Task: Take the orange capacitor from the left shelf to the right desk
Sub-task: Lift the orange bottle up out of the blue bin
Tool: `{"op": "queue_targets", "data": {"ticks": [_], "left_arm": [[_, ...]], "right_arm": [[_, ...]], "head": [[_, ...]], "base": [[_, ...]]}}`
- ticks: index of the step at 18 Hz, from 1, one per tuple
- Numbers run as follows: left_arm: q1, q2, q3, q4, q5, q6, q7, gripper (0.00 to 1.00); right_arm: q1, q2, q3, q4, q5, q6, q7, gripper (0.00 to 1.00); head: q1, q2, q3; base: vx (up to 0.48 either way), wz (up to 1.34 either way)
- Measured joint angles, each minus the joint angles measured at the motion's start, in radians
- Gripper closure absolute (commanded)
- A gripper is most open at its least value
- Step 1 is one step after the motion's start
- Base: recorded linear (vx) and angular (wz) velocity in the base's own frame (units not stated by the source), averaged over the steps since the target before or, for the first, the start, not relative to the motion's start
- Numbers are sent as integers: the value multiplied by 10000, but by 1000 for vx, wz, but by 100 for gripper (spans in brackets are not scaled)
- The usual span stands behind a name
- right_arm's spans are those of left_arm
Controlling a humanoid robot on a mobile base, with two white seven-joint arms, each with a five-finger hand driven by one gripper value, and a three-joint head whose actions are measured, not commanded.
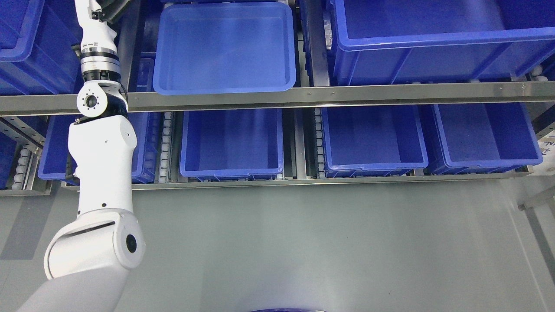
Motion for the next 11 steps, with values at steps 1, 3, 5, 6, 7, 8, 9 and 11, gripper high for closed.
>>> {"op": "queue_targets", "data": {"ticks": [1, 3, 5, 6, 7, 8, 9, 11], "left_arm": [[194, -6, -123, -266, 11, 16, 123, 96], [657, -21, -361, -900, 29, 376, 236, 96], [1169, -34, -577, -1624, 36, 640, 258, 96], [1398, -36, -654, -1944, 29, 714, 262, 96], [1669, -40, -736, -2311, -36, 846, 262, 96], [1902, -44, -799, -2644, -88, 979, 262, 96], [2113, -49, -859, -2971, -129, 1042, 262, 96], [2551, -55, -966, -3591, -196, 1164, 262, 96]], "right_arm": [[0, 0, 0, 0, 0, 0, 0, 0], [0, 0, 0, 0, 0, 0, 0, 0], [0, 0, 0, 0, 0, -1, 0, 0], [0, 0, 0, 0, 0, -1, 0, 0], [0, 0, 0, 0, 0, -2, 0, 0], [0, 0, 0, 0, 0, -2, 0, 0], [0, 0, 0, 0, 0, -2, 0, 0], [0, 0, 0, 0, 0, -2, 0, 0]], "head": [[0, 0, 0], [0, 0, 0], [0, 0, 0], [0, 0, 0], [0, 0, 0], [0, 0, 0], [0, 0, 0], [0, 0, 0]], "base": [[0, 0], [0, 0], [0, 0], [0, 0], [0, 0], [0, 0], [0, 0], [0, 0]]}}
